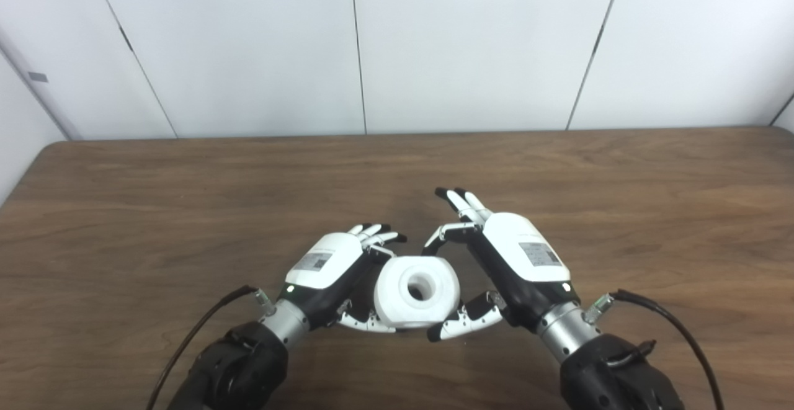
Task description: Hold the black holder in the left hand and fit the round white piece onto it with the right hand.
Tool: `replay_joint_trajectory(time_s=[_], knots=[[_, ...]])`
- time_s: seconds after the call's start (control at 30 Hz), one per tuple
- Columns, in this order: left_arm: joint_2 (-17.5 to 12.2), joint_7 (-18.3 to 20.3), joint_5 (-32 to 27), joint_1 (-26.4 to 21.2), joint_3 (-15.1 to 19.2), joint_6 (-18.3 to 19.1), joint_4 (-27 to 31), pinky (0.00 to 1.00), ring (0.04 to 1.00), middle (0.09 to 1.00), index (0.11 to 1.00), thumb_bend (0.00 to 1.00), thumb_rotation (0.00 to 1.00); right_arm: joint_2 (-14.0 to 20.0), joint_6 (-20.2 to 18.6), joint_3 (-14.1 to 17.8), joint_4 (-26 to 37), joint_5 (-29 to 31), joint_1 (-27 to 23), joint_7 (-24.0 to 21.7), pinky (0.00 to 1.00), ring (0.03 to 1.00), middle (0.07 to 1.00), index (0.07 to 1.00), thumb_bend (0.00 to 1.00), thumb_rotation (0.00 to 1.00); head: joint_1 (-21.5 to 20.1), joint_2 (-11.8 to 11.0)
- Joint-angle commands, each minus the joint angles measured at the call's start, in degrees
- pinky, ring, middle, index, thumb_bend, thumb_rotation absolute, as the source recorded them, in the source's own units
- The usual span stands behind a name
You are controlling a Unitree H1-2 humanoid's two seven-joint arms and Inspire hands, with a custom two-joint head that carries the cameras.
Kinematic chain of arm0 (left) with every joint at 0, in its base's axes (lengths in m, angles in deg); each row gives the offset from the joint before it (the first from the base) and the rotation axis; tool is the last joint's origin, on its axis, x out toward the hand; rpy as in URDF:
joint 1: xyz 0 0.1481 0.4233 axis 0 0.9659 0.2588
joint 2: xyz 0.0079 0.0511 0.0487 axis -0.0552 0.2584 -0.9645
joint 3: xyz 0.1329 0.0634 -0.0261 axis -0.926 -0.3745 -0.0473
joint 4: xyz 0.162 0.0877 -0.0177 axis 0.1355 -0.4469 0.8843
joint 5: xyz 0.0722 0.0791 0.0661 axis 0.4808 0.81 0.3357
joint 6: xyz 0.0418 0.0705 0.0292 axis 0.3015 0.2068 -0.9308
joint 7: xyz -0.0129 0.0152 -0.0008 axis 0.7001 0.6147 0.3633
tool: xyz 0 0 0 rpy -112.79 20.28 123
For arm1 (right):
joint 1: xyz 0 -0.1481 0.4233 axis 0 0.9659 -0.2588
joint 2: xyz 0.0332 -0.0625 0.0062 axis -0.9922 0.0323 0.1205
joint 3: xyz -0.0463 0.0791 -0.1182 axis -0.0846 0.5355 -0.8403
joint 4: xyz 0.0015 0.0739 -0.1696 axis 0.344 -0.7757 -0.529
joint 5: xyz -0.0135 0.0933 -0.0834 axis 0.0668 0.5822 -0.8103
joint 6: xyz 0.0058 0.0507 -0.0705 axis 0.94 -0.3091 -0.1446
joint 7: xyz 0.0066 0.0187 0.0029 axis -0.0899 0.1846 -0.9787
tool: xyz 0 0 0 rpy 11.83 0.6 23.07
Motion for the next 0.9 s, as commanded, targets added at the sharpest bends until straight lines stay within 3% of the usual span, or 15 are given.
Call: replay_joint_trajectory(time_s=[0.0, 0.37, 0.7, 0.87], knots=[[0.2, -1.1, -0.3, -1.3, 0.2, -0.6, 2.5, 1.0, 0.973, 0.905, 0.481, 0.52, 0.05, -0.4, 0.6, 0.1, 0.5, -1.1, -1.1, -0.1, 0.93, 1.0, 0.974, 0.479, 0.51, 0.14, 0.1, 0.0], [-0.1, -1.2, -0.7, -0.9, 0.5, -0.8, 2.5, 1.0, 0.972, 0.905, 0.481, 0.52, 0.05, 1.3, 1.0, 2.0, 1.6, -3.1, -1.7, -0.5, 0.82, 1.0, 0.957, 0.48, 0.51, 0.14, -1.5, -0.1], [-0.3, -1.4, -0.9, -0.9, 0.5, -1.5, 2.6, 1.0, 0.964, 0.898, 0.48, 0.52, 0.05, 2.2, 1.3, 4.2, 4.8, -4.4, -2.9, -4.6, 0.89, 1.0, 0.955, 0.482, 0.51, 0.14, -1.8, 0.5], [0.0, -1.7, -1.1, -1.0, 0.5, -1.6, 2.3, 1.0, 0.961, 0.896, 0.48, 0.52, 0.05, 2.6, 1.8, 4.6, 6.0, -4.8, -3.4, -6.9, 0.87, 1.0, 0.947, 0.482, 0.51, 0.14, -1.7, 0.5]])
